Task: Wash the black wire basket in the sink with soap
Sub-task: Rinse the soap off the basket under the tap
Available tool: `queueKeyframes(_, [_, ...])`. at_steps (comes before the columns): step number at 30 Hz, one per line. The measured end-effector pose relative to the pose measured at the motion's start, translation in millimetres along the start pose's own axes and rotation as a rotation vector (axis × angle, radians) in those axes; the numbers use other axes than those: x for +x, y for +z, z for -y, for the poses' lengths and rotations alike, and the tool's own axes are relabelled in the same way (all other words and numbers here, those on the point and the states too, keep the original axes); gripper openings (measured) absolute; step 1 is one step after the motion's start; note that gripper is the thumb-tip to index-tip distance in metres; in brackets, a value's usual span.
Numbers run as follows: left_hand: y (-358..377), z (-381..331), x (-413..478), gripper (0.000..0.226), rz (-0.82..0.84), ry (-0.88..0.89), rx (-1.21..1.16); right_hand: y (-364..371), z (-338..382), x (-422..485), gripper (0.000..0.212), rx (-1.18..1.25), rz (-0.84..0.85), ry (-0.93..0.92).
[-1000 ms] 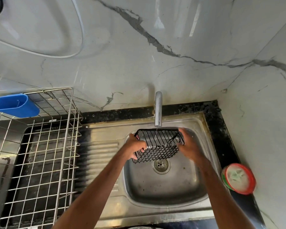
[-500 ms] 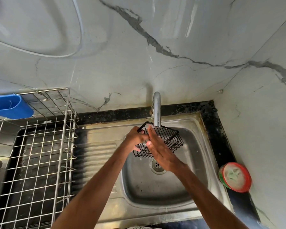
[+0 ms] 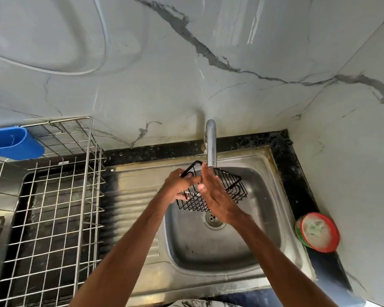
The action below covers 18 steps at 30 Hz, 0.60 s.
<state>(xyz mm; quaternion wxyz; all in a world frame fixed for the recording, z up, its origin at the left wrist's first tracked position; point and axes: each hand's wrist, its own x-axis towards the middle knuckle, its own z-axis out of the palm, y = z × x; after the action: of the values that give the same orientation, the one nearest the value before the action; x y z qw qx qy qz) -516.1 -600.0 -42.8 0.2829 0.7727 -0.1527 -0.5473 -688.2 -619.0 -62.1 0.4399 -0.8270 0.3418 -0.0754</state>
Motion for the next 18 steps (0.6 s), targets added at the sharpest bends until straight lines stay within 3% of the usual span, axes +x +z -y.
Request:
queueKeyframes(3, [0,1,-1,0.053,-0.003,0.029,0.001,-2,-23,1,0.058,0.01,-0.089,0.04])
queueKeyframes(5, [1,0,-1,0.04,-0.012,0.043,0.013,-6,-26,11,0.071,0.023,-0.09,0.182])
queueKeyframes(7, [2,-3,-2,0.045,-0.02,0.045,0.018,-7,-13,19,0.085,0.031,-0.076,0.217])
queueKeyframes(11, [-4,-3,-1,0.046,-0.021,0.038,-0.002,-4,22,18,0.071,0.001,-0.047,-0.016])
queueKeyframes(13, [-7,-2,-2,0.046,-0.012,0.05,0.019,-6,18,19,0.065,-0.006,-0.069,-0.045])
queueKeyframes(18, [-11,-2,-11,0.063,-0.019,0.071,-0.017,-11,-48,16,0.063,0.092,-0.126,0.212])
